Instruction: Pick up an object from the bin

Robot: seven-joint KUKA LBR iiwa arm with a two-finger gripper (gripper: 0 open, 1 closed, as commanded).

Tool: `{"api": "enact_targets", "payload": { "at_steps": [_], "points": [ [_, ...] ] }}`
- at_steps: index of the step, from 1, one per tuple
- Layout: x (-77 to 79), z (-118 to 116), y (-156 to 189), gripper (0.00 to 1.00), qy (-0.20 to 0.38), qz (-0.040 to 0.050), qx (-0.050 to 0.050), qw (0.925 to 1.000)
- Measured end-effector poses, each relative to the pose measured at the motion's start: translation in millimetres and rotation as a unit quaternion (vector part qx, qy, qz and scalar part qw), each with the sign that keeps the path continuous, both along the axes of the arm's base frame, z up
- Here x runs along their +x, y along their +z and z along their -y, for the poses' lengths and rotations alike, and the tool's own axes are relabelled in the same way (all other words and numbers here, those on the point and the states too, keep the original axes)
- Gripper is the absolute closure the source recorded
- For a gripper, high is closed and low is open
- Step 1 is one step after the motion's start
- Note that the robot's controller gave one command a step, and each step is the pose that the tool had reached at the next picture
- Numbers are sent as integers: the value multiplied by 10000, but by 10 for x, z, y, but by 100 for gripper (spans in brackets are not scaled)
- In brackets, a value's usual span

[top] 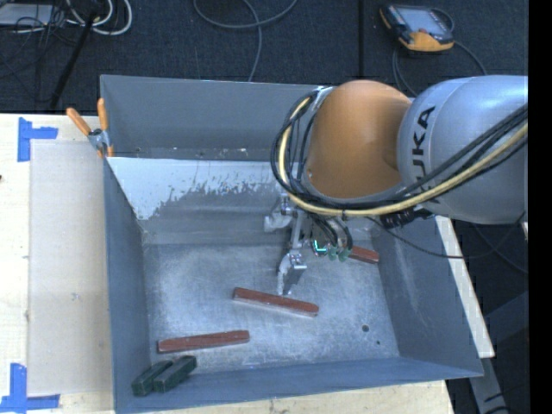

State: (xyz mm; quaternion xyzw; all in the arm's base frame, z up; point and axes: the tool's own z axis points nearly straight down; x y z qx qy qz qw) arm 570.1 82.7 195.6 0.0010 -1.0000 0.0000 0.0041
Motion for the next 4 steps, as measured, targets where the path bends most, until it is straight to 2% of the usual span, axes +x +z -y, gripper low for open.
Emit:
{"api": "enact_targets", "payload": {
  "at_steps": [1, 2, 3, 4],
  "points": [
    [17, 3, 43, 0, -9, 36, 3, 10000],
    [-76, 93, -401, 0, 135, 75, 4, 9999],
    [-91, 122, -1191, 100, -124, 109, 18, 9999],
    [-91, 122, -1191, 100, -125, 109, 18, 9999]
  ]
}}
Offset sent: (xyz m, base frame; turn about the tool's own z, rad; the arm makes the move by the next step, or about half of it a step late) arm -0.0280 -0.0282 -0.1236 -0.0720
